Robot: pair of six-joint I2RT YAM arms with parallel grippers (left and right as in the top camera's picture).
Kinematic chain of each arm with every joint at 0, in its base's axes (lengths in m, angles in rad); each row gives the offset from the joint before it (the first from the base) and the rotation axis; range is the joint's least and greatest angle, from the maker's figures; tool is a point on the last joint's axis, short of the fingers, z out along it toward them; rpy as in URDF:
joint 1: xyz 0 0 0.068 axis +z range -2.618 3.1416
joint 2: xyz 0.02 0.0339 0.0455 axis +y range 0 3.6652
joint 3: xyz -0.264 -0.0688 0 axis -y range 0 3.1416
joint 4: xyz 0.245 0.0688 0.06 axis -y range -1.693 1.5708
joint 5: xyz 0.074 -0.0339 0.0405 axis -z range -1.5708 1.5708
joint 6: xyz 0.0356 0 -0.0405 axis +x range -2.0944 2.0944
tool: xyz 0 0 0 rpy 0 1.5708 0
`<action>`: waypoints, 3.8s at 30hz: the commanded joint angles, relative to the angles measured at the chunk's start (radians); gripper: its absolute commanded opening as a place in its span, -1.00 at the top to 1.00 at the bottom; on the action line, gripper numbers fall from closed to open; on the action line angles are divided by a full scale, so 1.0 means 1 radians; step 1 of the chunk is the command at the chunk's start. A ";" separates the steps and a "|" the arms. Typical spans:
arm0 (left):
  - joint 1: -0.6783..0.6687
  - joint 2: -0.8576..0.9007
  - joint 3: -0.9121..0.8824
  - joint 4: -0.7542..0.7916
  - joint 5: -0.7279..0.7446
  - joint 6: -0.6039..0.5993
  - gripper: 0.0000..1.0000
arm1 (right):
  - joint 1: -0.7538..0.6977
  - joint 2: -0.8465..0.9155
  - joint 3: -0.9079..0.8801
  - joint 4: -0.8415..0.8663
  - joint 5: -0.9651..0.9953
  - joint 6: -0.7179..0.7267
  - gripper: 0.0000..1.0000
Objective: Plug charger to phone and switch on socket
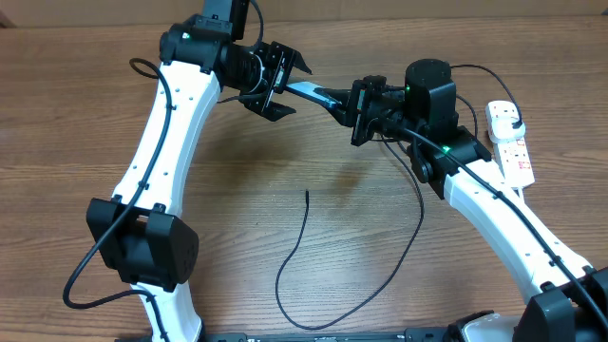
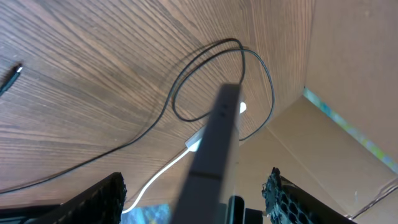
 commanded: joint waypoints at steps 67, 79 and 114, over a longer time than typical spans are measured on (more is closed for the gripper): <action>-0.018 -0.025 0.016 0.153 -0.071 -0.002 0.09 | 0.005 -0.004 0.021 0.106 -0.025 0.125 0.93; -0.018 -0.025 0.016 0.152 -0.071 -0.002 0.44 | 0.005 -0.004 0.021 0.106 -0.025 0.124 0.93; -0.031 -0.025 0.016 0.152 -0.070 0.021 0.91 | 0.005 -0.004 0.021 0.106 -0.024 0.121 -0.11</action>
